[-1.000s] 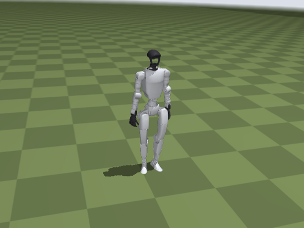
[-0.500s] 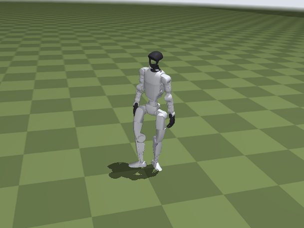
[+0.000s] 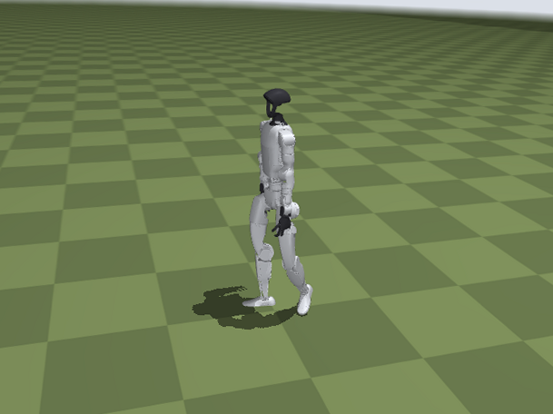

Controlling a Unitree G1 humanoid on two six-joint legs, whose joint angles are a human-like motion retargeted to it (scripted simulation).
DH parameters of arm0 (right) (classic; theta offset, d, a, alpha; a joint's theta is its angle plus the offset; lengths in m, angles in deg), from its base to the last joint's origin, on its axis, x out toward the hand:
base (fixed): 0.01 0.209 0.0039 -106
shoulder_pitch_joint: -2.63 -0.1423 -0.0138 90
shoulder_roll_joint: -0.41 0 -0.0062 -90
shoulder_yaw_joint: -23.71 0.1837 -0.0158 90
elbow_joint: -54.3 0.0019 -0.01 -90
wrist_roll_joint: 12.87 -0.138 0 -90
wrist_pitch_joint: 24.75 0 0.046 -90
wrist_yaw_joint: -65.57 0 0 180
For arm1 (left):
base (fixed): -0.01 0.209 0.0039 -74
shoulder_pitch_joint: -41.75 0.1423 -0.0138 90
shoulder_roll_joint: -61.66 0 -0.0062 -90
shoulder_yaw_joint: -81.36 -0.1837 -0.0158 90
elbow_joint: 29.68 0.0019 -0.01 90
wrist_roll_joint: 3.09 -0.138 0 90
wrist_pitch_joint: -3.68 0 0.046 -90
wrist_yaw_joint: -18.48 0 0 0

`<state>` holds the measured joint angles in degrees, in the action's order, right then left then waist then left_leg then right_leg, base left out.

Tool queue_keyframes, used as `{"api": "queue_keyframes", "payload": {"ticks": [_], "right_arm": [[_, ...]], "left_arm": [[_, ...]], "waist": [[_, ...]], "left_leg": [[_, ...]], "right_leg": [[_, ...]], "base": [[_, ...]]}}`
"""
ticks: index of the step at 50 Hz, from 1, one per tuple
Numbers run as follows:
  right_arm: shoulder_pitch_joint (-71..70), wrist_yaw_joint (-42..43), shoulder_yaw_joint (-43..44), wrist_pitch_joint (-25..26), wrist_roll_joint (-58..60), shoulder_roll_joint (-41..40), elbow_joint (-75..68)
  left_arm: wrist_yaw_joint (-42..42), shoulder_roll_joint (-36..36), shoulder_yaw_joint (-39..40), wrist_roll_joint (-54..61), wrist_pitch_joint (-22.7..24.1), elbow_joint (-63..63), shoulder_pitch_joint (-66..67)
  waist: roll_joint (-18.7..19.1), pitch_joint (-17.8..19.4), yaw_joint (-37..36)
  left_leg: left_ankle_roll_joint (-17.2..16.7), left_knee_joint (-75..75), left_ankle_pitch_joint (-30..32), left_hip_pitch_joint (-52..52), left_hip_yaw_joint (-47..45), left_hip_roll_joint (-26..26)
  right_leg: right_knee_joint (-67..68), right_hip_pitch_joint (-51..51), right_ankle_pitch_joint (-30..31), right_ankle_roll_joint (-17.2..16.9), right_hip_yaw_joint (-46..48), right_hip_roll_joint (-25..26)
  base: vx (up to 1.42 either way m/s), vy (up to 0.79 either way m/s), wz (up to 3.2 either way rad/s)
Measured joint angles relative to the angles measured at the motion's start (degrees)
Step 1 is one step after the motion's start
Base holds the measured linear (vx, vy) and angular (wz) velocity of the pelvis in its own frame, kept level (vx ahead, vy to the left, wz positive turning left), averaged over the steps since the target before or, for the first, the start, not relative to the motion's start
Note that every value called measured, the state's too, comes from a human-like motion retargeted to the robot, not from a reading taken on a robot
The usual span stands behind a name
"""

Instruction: Upper body actions

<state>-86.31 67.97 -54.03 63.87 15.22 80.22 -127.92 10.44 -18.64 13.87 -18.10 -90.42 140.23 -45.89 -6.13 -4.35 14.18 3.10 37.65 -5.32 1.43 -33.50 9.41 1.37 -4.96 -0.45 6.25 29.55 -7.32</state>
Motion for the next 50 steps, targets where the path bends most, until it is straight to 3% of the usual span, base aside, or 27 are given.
{"api": "queue_keyframes", "payload": {"ticks": [5, 8, 10, 11, 12, 13, 15, 28, 30, 35, 43, 45, 47, 50], "right_arm": [[-1.7, 0.2, -3.1, -0.1, 8.0, 0.4, 2.4], [-2.6, 0.3, -4.8, -0.3, 11.6, 0.7, 3.8], [-2.9, 0.4, -5.5, -0.6, 12.9, 0.7, 4.4], [-2.9, 0.2, -5.7, -0.8, 13.2, 0.7, 4.3], [-3.0, 0.1, -5.9, -1.0, 13.4, 0.6, 4.2], [-3.0, -0.1, -6.0, -1.1, 13.5, 0.5, 3.9], [-3.2, 0.0, -5.9, -1.1, 12.4, 0.1, 3.0], [-1.7, 1.7, -5.6, -3.0, 7.5, 0.2, 1.2], [-2.0, 1.7, -5.5, -3.0, 7.2, 0.3, 1.6], [-3.0, 1.4, -6.5, -3.4, 5.7, 0.3, 2.1], [-3.5, 0.8, -8.5, -3.5, 7.5, 1.1, 2.1], [-3.3, 0.9, -8.1, -3.3, 8.8, 1.5, 2.5], [-2.4, 1.4, -7.7, -3.3, 10.6, 2.3, 3.1], [-1.4, 1.6, -6.7, -2.5, 12.3, 3.1, 3.5]], "left_arm": [[1.4, 1.7, -1.1, 0.1, 1.2, 1.5, 0.8], [2.2, 2.0, -0.9, -0.5, 1.1, 3.0, 1.3], [2.6, 2.1, -0.5, -0.6, 1.0, 4.2, 2.0], [2.6, 2.1, -0.2, -0.4, 0.9, 4.9, 2.4], [2.4, 2.0, 0.2, -0.3, 0.7, 5.7, 2.7], [2.1, 1.9, 0.8, -0.1, 0.4, 6.6, 2.9], [1.7, 1.4, 1.7, -0.1, -0.5, 8.1, 2.9], [0.8, -0.9, 2.9, -0.7, -0.8, 6.0, 2.7], [0.5, -1.4, 2.1, -1.3, -0.8, 5.7, 2.2], [0.6, -1.9, 1.2, -2.3, -0.6, 4.0, 1.4], [-0.2, -1.0, 1.2, -0.3, 0.0, 2.3, -0.5], [0.0, -0.7, 1.0, 0.4, 0.3, 2.6, -1.1], [0.4, -0.2, 0.6, 1.1, 0.4, 3.4, -1.1], [1.1, 0.2, 0.5, 1.6, 0.0, 4.8, -0.6]], "waist": [[1.9, 1.1, -2.6], [5.0, 2.1, -3.4], [6.4, 2.8, -4.0], [6.9, 2.5, -3.3], [7.3, 2.1, -2.8], [7.8, 1.6, -2.4], [7.7, 1.2, -1.8], [7.5, 1.1, -7.5], [7.5, 1.5, -3.5], [7.4, 2.9, -3.0], [5.2, 6.6, -11.3], [5.0, 7.0, -13.1], [4.2, 6.9, -14.7], [3.4, 6.2, -14.7]], "left_leg": [[-1.2, -9.0, -4.7, 3.7, 9.5, -7.9], [-3.6, -19.5, -4.5, 4.2, 15.3, -10.9], [0.8, -26.5, 1.0, 4.4, 19.2, -13.1], [0.8, -27.1, 0.1, 4.3, 23.6, -14.7], [0.3, -27.7, -0.4, 4.0, 23.3, -14.4], [-1.1, -28.2, -0.3, 3.0, 13.3, -9.9], [-0.5, -28.0, -0.8, 3.7, 19.0, -12.5], [-1.7, -31.0, -0.3, 1.6, 15.1, -11.1], [-1.7, -29.9, 0.3, 3.0, 20.2, -12.0], [-1.9, -28.4, 1.7, 5.6, 25.7, -12.5], [-3.4, -28.9, 7.4, 8.9, 34.3, -16.1], [-3.7, -29.6, 7.4, 9.6, 34.3, -16.5], [-0.9, -30.6, 3.9, 10.2, 28.6, -16.2], [-0.2, -31.5, -1.5, 8.9, 7.3, -11.3]], "right_leg": [[-0.2, 0.5, 0.2, 0.0, -2.8, 1.7], [-0.2, 1.1, 0.0, 0.2, -3.9, 5.1], [-0.3, 2.1, -0.2, 0.1, -4.9, 6.9], [-0.2, 2.2, -0.4, -0.1, -5.1, 7.2], [-0.1, 2.2, -0.6, -0.3, -5.4, 7.6], [0.2, 1.8, -0.8, -0.4, -5.9, 8.0], [0.6, 1.6, -1.0, -0.9, -6.3, 7.5], [3.6, 2.0, -2.6, -3.4, -8.9, 7.7], [3.7, 1.9, -2.4, -3.2, -6.1, 7.7], [5.2, 1.0, -2.6, -3.5, -9.3, 7.6], [0.0, 4.6, -2.9, -1.3, 4.0, 5.9], [-1.4, 5.2, -2.9, -1.4, 8.3, 5.7], [-2.4, 5.6, -3.3, -1.7, 12.6, 4.3], [-3.4, 6.0, -4.3, -2.4, 19.5, 2.8]], "base": [[0.06, 0.03, -0.77], [0.11, 0.06, -0.73], [0.18, 0.05, -0.62], [0.20, 0.04, -0.25], [0.21, 0.05, -0.12], [0.17, 0.04, -0.22], [0.08, 0.02, -0.18], [0.08, 0.03, -0.26], [0.00, -0.02, 1.72], [-0.03, -0.04, 1.12], [-0.07, 0.02, 1.32], [-0.13, 0.10, 1.94], [-0.10, 0.12, 2.70], [-0.09, 0.16, 2.87]]}}
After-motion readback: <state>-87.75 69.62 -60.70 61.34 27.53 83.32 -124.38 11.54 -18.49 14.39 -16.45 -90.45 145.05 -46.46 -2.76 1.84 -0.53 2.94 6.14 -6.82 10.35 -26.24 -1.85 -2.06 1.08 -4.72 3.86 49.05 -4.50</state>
